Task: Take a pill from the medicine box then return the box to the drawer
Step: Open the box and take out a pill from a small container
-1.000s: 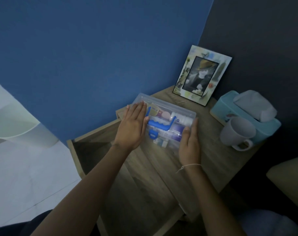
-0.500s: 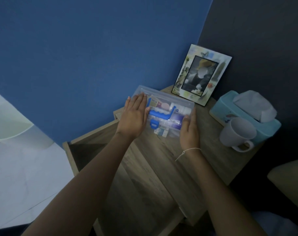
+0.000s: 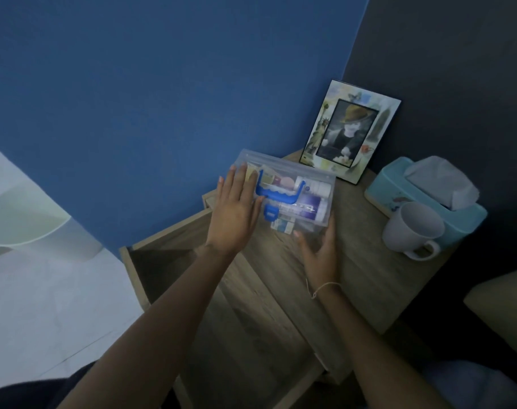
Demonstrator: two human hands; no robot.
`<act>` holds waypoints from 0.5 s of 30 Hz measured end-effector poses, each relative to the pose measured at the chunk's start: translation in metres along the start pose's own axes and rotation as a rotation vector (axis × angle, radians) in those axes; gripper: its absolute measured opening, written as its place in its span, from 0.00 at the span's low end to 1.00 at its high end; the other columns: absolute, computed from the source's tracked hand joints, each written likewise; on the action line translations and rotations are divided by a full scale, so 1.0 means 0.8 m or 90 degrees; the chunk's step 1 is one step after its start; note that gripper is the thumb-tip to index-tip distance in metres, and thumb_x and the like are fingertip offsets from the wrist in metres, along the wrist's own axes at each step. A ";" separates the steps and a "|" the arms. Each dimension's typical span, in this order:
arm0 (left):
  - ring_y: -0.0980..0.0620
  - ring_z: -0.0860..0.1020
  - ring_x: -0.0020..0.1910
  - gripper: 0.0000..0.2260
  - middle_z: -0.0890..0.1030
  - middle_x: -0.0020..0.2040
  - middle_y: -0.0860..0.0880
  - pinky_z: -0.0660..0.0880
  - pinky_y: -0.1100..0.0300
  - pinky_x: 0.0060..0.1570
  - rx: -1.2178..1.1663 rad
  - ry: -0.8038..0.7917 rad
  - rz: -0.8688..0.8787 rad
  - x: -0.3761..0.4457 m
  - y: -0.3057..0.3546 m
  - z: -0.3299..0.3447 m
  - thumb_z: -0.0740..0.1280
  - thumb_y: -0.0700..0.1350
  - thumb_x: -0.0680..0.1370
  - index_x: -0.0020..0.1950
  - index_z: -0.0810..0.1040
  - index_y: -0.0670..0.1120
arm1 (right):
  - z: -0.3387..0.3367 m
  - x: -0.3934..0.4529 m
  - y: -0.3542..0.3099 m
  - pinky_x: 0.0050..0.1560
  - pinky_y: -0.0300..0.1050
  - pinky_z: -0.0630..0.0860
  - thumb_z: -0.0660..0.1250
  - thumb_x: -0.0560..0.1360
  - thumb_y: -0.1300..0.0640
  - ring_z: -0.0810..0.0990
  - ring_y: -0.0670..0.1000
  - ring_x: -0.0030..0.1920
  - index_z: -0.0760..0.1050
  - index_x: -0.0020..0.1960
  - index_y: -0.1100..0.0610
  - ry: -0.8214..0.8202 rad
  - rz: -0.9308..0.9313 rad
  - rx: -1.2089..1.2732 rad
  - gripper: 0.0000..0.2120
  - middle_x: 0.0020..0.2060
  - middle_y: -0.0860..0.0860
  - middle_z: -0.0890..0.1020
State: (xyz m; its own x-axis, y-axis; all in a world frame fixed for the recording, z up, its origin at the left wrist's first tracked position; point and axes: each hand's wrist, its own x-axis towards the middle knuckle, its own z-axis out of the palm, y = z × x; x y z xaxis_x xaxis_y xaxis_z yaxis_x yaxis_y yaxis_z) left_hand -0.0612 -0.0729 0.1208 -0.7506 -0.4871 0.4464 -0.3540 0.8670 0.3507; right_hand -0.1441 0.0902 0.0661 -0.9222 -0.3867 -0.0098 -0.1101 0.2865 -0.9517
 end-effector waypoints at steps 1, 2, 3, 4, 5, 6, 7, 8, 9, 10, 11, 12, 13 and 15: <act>0.41 0.59 0.76 0.22 0.63 0.76 0.39 0.53 0.48 0.75 -0.028 0.018 -0.027 -0.008 0.005 0.002 0.57 0.49 0.82 0.74 0.64 0.40 | 0.001 0.000 0.001 0.65 0.58 0.74 0.68 0.72 0.42 0.72 0.49 0.69 0.50 0.76 0.38 -0.001 -0.006 -0.008 0.39 0.71 0.46 0.71; 0.41 0.61 0.75 0.22 0.65 0.75 0.39 0.55 0.48 0.76 -0.052 0.027 -0.053 -0.016 0.009 0.005 0.58 0.49 0.82 0.73 0.64 0.40 | 0.002 0.001 0.000 0.65 0.58 0.74 0.67 0.73 0.42 0.73 0.49 0.68 0.50 0.76 0.39 0.000 -0.011 -0.015 0.37 0.70 0.46 0.72; 0.41 0.63 0.74 0.22 0.66 0.74 0.38 0.58 0.48 0.75 -0.065 0.035 -0.070 -0.023 0.014 0.009 0.59 0.48 0.81 0.73 0.65 0.39 | 0.004 0.002 0.001 0.64 0.58 0.75 0.65 0.75 0.42 0.74 0.48 0.67 0.50 0.76 0.40 0.005 -0.018 -0.025 0.36 0.70 0.46 0.73; 0.40 0.65 0.73 0.22 0.67 0.72 0.37 0.62 0.49 0.73 -0.072 0.048 -0.081 -0.028 0.018 0.012 0.60 0.48 0.81 0.72 0.67 0.39 | 0.004 0.002 0.002 0.63 0.56 0.75 0.64 0.76 0.42 0.74 0.48 0.66 0.50 0.77 0.41 0.012 -0.028 -0.038 0.35 0.69 0.47 0.73; 0.40 0.67 0.71 0.21 0.68 0.70 0.36 0.65 0.50 0.71 -0.081 0.067 -0.092 -0.032 0.022 0.015 0.62 0.47 0.80 0.70 0.68 0.38 | 0.005 0.003 0.003 0.62 0.53 0.76 0.62 0.77 0.43 0.75 0.48 0.65 0.49 0.77 0.42 0.020 -0.038 -0.053 0.34 0.69 0.48 0.73; 0.41 0.69 0.68 0.20 0.70 0.68 0.36 0.68 0.51 0.68 -0.098 0.091 -0.112 -0.035 0.026 0.017 0.63 0.47 0.80 0.68 0.70 0.38 | 0.006 0.004 0.005 0.61 0.50 0.76 0.61 0.78 0.43 0.75 0.48 0.64 0.49 0.77 0.43 0.027 -0.048 -0.065 0.33 0.69 0.48 0.74; 0.43 0.71 0.65 0.18 0.71 0.65 0.38 0.71 0.52 0.65 -0.127 0.115 -0.145 -0.037 0.031 0.020 0.64 0.47 0.79 0.66 0.71 0.39 | 0.006 0.005 0.007 0.59 0.47 0.75 0.60 0.78 0.43 0.76 0.48 0.63 0.50 0.77 0.43 0.032 -0.056 -0.074 0.32 0.68 0.48 0.74; 0.45 0.73 0.62 0.16 0.72 0.63 0.40 0.73 0.52 0.62 -0.173 0.130 -0.195 -0.038 0.036 0.023 0.64 0.47 0.79 0.64 0.72 0.39 | 0.006 0.007 0.009 0.57 0.45 0.75 0.59 0.79 0.43 0.76 0.48 0.63 0.51 0.77 0.44 0.033 -0.060 -0.080 0.30 0.67 0.49 0.75; 0.47 0.74 0.58 0.15 0.73 0.61 0.42 0.75 0.53 0.58 -0.233 0.130 -0.257 -0.038 0.043 0.025 0.64 0.49 0.79 0.62 0.72 0.41 | 0.005 0.008 0.012 0.57 0.44 0.75 0.58 0.79 0.43 0.77 0.48 0.62 0.53 0.77 0.45 0.033 -0.060 -0.085 0.29 0.67 0.49 0.76; 0.49 0.75 0.55 0.15 0.74 0.59 0.43 0.76 0.54 0.54 -0.299 0.118 -0.327 -0.037 0.049 0.027 0.64 0.51 0.79 0.60 0.72 0.42 | 0.005 0.009 0.013 0.57 0.46 0.76 0.58 0.79 0.43 0.78 0.49 0.61 0.54 0.77 0.46 0.032 -0.059 -0.090 0.28 0.66 0.49 0.77; 0.51 0.76 0.53 0.15 0.76 0.56 0.45 0.77 0.56 0.50 -0.360 0.103 -0.394 -0.034 0.054 0.029 0.63 0.53 0.79 0.58 0.72 0.43 | 0.005 0.010 0.014 0.57 0.48 0.77 0.58 0.79 0.44 0.78 0.49 0.61 0.56 0.76 0.48 0.033 -0.060 -0.094 0.28 0.65 0.50 0.78; 0.52 0.77 0.50 0.15 0.78 0.53 0.47 0.76 0.60 0.45 -0.411 0.088 -0.450 -0.032 0.058 0.030 0.63 0.55 0.78 0.56 0.72 0.44 | 0.005 0.010 0.015 0.57 0.49 0.78 0.58 0.80 0.44 0.79 0.49 0.60 0.57 0.76 0.49 0.036 -0.062 -0.095 0.27 0.64 0.50 0.78; 0.53 0.77 0.48 0.16 0.78 0.50 0.50 0.74 0.64 0.41 -0.453 0.075 -0.496 -0.030 0.061 0.032 0.63 0.57 0.78 0.55 0.73 0.45 | 0.005 0.010 0.015 0.57 0.48 0.78 0.58 0.80 0.45 0.79 0.49 0.60 0.59 0.76 0.49 0.039 -0.063 -0.095 0.26 0.63 0.50 0.79; 0.53 0.78 0.48 0.17 0.78 0.48 0.51 0.73 0.65 0.41 -0.538 0.052 -0.573 -0.027 0.064 0.034 0.64 0.59 0.77 0.54 0.73 0.46 | 0.004 0.009 0.014 0.55 0.46 0.78 0.58 0.80 0.45 0.80 0.49 0.59 0.60 0.75 0.49 0.047 -0.070 -0.103 0.25 0.62 0.50 0.80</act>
State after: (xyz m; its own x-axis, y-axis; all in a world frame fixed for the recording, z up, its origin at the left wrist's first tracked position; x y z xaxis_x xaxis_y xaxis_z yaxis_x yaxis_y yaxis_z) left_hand -0.0780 -0.0150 0.1065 -0.3792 -0.9056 -0.1898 -0.2321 -0.1055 0.9670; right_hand -0.1509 0.0874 0.0546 -0.9250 -0.3606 0.1201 -0.2651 0.3855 -0.8838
